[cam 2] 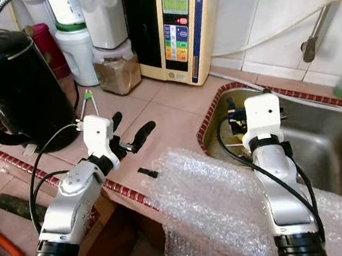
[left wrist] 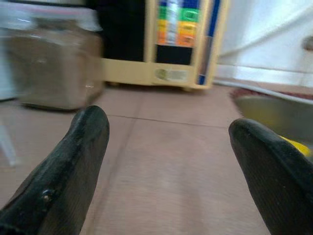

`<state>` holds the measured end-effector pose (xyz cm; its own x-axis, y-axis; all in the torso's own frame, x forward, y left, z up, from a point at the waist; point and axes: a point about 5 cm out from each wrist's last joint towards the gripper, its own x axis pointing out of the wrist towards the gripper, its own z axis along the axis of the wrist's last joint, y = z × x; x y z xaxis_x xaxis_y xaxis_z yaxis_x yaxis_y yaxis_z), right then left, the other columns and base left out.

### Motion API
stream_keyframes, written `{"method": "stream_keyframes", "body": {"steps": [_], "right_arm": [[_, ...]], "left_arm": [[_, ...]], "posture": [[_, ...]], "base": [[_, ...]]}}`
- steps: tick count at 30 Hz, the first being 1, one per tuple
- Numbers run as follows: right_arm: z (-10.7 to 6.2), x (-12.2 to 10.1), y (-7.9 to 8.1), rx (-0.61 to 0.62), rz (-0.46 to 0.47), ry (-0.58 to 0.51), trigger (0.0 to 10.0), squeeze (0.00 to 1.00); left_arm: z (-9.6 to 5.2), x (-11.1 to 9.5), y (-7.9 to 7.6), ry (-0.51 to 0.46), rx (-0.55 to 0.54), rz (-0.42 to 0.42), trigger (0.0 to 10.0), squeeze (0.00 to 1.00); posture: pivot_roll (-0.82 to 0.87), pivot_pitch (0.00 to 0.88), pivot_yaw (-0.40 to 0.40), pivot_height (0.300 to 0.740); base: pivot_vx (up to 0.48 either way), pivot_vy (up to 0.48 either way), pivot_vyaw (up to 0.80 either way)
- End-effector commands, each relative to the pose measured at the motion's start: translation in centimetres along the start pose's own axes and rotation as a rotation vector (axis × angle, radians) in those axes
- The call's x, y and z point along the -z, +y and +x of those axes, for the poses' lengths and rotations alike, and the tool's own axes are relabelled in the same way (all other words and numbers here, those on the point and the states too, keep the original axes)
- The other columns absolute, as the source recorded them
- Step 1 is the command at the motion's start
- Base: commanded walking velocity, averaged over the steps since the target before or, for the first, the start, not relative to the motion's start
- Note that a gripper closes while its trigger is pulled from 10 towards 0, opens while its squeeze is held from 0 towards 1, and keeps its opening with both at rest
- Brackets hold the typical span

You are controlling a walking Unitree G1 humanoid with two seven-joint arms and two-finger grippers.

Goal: Kitchen organization

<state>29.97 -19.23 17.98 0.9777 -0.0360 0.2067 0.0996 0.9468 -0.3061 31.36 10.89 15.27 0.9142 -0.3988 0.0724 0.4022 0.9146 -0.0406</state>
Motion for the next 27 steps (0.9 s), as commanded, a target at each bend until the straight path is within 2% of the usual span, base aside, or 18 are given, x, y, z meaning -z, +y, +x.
{"method": "stream_keyframes", "body": {"steps": [1,3,4,5,6,9,11,12,13,15,17,19,24,27], "right_arm": [[-0.5,-0.6,0.3,-0.037,-0.006,-0.021,10.0,1.00],[-0.8,-0.5,0.5,-0.060,0.011,-0.014,10.0,1.00],[-1.6,-0.4,0.6,-0.091,0.057,-0.002,10.0,0.25],[-1.6,-0.4,0.6,-0.091,0.057,-0.002,10.0,0.25],[-2.2,0.0,0.6,-0.100,0.066,0.019,10.0,0.00],[-2.8,0.5,0.4,-0.103,0.072,0.045,10.0,0.00],[-4.0,1.8,0.0,-0.092,0.070,0.107,10.0,0.00],[-4.0,1.8,0.0,-0.092,0.070,0.107,10.0,0.00],[-4.2,1.8,0.0,-0.080,0.082,0.114,10.0,0.00],[-4.3,1.9,0.0,-0.066,0.106,0.121,10.0,0.00],[-4.3,1.8,0.1,-0.062,0.107,0.121,10.0,0.00],[-4.6,1.8,0.5,-0.050,0.110,0.122,10.0,0.00],[-5.3,2.0,1.2,-0.049,0.132,0.135,10.0,0.00],[-5.1,1.6,1.6,-0.046,0.158,0.126,10.0,0.00]], "left_arm": [[-0.6,-0.4,0.8,-0.016,-0.074,0.013,10.0,0.00],[-0.9,-0.5,1.0,-0.027,-0.105,0.014,10.0,0.00],[-1.8,-0.2,1.1,-0.026,-0.114,0.017,10.0,0.00],[-1.8,-0.2,1.1,-0.026,-0.114,0.017,10.0,0.00],[-2.4,0.2,1.3,-0.012,-0.118,0.023,10.0,0.00],[-3.1,0.6,1.5,0.006,-0.120,0.036,10.0,0.00],[-5.1,2.0,2.3,0.072,-0.149,0.057,10.0,0.00],[-5.1,2.0,2.3,0.072,-0.149,0.057,10.0,0.00],[-5.8,2.3,2.5,0.090,-0.158,0.072,10.0,0.00],[-6.3,2.5,2.6,0.100,-0.170,0.079,10.0,0.00],[-6.5,2.6,2.6,0.101,-0.169,0.068,10.0,0.00],[-7.5,3.0,3.1,0.117,-0.192,0.053,10.0,0.00],[-8.6,3.4,3.5,0.143,-0.216,0.062,10.0,0.00],[-8.1,2.9,3.0,0.130,-0.202,0.067,10.0,0.00]], "posture": [[-0.02,0.000,0.011,0.740],[-0.02,0.000,0.012,0.740],[-0.02,0.000,0.016,0.740],[-0.02,0.000,0.016,0.740],[-0.01,0.000,0.020,0.740],[-0.01,0.000,0.020,0.740],[0.00,0.000,0.017,0.740],[0.00,0.000,0.017,0.740],[0.00,0.000,0.017,0.740],[0.00,0.000,0.017,0.740],[0.00,0.000,0.017,0.740],[0.02,0.000,0.005,0.740],[0.02,0.000,-0.002,0.740],[0.03,0.000,0.001,0.740]], "base": [[0.000,0.000,0.00],[0.000,0.000,0.00],[0.000,0.000,0.00],[0.000,0.000,0.00],[0.000,0.000,0.00],[0.000,0.000,0.00],[0.000,0.000,0.00],[0.000,0.000,0.00],[0.000,0.000,0.00],[0.000,0.000,0.00],[0.000,0.000,0.00],[0.000,0.000,0.00],[0.000,0.000,0.00],[0.000,0.000,0.00]]}}
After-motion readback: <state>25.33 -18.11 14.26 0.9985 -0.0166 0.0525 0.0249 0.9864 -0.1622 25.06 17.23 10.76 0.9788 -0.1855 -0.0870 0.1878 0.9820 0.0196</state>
